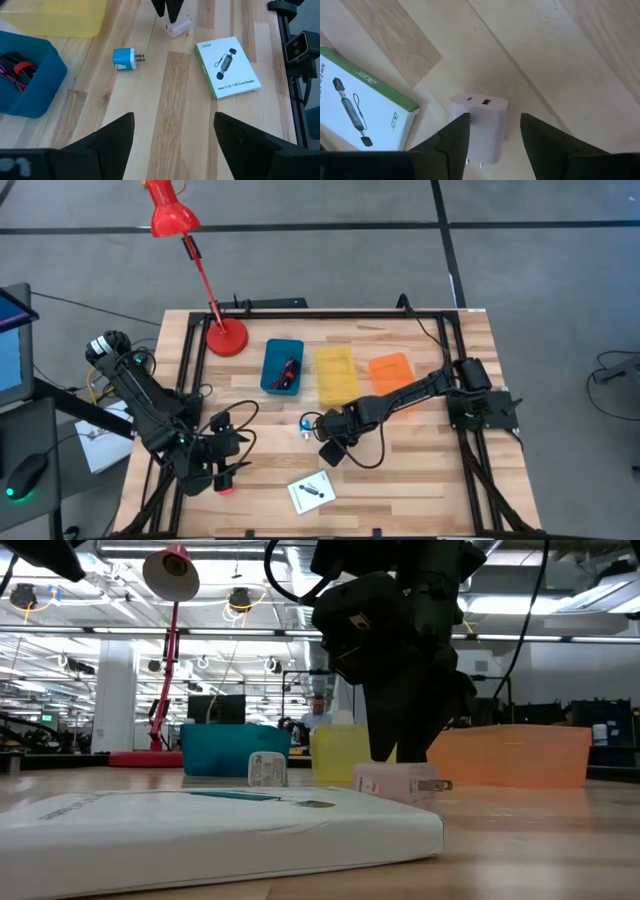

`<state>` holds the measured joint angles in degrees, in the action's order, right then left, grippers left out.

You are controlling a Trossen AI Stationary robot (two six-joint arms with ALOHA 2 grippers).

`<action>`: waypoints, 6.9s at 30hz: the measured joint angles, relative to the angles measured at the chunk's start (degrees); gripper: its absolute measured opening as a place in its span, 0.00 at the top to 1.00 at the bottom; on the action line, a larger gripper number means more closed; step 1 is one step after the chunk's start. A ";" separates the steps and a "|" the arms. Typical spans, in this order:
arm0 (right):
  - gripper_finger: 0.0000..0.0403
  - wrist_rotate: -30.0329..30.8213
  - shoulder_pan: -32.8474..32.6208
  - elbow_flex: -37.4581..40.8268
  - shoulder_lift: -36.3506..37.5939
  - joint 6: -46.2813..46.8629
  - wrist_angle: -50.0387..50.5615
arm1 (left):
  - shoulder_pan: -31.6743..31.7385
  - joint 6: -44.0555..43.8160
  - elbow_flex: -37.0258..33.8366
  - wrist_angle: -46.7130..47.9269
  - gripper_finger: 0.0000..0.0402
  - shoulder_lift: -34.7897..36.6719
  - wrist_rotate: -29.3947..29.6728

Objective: Pick and place items into bin
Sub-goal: Put the white charger adapter into the yellow bin

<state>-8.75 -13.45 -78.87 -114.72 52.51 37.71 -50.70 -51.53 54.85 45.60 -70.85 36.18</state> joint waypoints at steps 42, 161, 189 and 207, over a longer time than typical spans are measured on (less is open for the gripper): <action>0.58 -1.68 0.10 -0.02 0.11 2.75 -2.34 | 0.00 0.00 0.00 0.00 0.35 0.00 0.00; 0.32 5.89 -4.09 -25.68 -13.90 -2.91 23.68 | 0.07 1.20 0.07 -0.05 0.35 -0.11 -0.32; 0.32 4.31 -8.70 -30.29 -13.33 41.54 32.77 | 0.07 1.18 0.04 -0.04 0.35 -0.13 -1.44; 0.32 4.26 -10.54 -29.51 -14.03 51.04 30.78 | 0.07 1.18 0.02 -0.04 0.35 -0.13 -1.42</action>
<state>-4.50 -23.99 -108.38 -128.75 103.55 68.49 -50.63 -50.35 54.87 45.56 -70.98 34.76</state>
